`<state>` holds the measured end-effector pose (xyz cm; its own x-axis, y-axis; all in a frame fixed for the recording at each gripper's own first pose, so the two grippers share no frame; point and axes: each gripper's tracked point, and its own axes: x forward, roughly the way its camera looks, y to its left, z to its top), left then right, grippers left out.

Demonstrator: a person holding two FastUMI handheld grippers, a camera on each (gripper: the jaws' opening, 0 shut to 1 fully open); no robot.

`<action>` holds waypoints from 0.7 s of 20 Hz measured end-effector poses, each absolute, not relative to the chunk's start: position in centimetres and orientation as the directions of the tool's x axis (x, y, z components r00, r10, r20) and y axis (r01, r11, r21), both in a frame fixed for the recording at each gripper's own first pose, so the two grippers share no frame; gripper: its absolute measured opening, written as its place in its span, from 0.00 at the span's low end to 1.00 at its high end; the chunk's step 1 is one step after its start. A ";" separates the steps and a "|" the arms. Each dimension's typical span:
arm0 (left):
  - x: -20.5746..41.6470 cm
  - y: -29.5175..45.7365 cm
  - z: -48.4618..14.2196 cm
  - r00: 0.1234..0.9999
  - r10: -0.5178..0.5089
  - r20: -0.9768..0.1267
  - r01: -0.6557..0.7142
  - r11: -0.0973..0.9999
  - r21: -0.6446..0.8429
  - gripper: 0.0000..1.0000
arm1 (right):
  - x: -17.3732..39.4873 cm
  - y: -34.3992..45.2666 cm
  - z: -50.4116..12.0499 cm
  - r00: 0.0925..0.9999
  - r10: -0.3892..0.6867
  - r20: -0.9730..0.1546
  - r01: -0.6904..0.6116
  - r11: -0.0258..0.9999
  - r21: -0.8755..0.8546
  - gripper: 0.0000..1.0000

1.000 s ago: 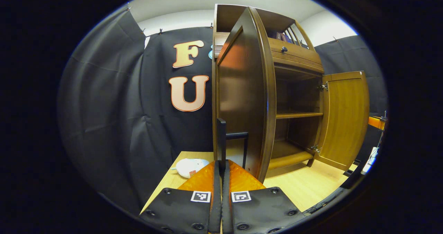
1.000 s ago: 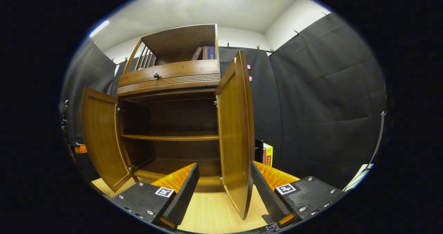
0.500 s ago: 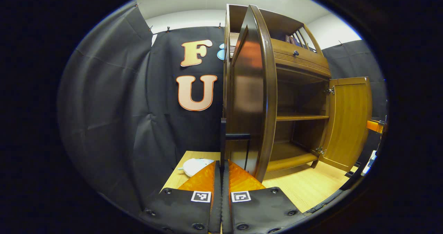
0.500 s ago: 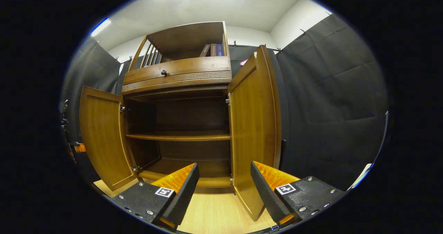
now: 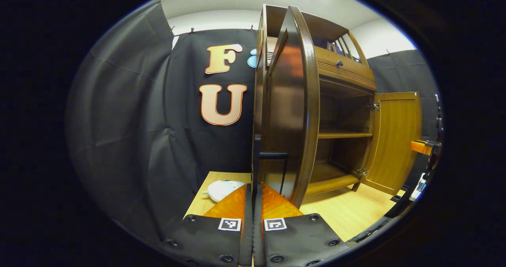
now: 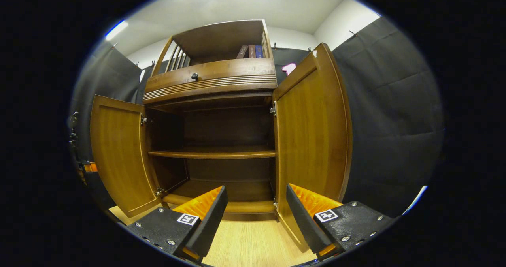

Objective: Open the right door of the double-door shoe cabinet with the right hand, and open the left door with the left hand.

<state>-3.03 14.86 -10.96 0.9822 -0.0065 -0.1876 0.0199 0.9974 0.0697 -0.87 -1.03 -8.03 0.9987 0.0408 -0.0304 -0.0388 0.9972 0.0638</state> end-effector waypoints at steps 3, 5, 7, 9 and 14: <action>-3.0 15.0 -11.0 0.981 -0.010 -0.192 0.021 0.998 0.057 0.07 | -0.7 -0.6 -8.0 0.998 0.049 -0.033 -0.047 0.997 0.063 0.91; -3.2 15.1 -10.9 0.981 -0.002 -0.196 0.010 0.999 0.043 0.07 | -0.7 -0.4 -8.3 0.998 0.057 -0.034 -0.054 0.996 0.066 0.91; -3.6 15.3 -10.9 0.980 0.022 -0.200 -0.012 0.999 0.049 0.08 | -0.7 -0.4 -8.2 0.998 0.063 -0.032 -0.060 0.996 0.069 0.99; -4.3 15.5 -10.6 0.978 0.053 -0.203 -0.040 0.997 0.071 0.08 | -0.7 -0.4 -8.0 0.997 0.068 -0.029 -0.066 0.995 0.071 0.91; -6.9 14.3 -7.7 0.984 0.079 -0.160 -0.071 0.996 0.052 0.07 | -1.0 -0.7 -7.9 0.997 0.079 -0.027 -0.077 0.994 0.081 0.91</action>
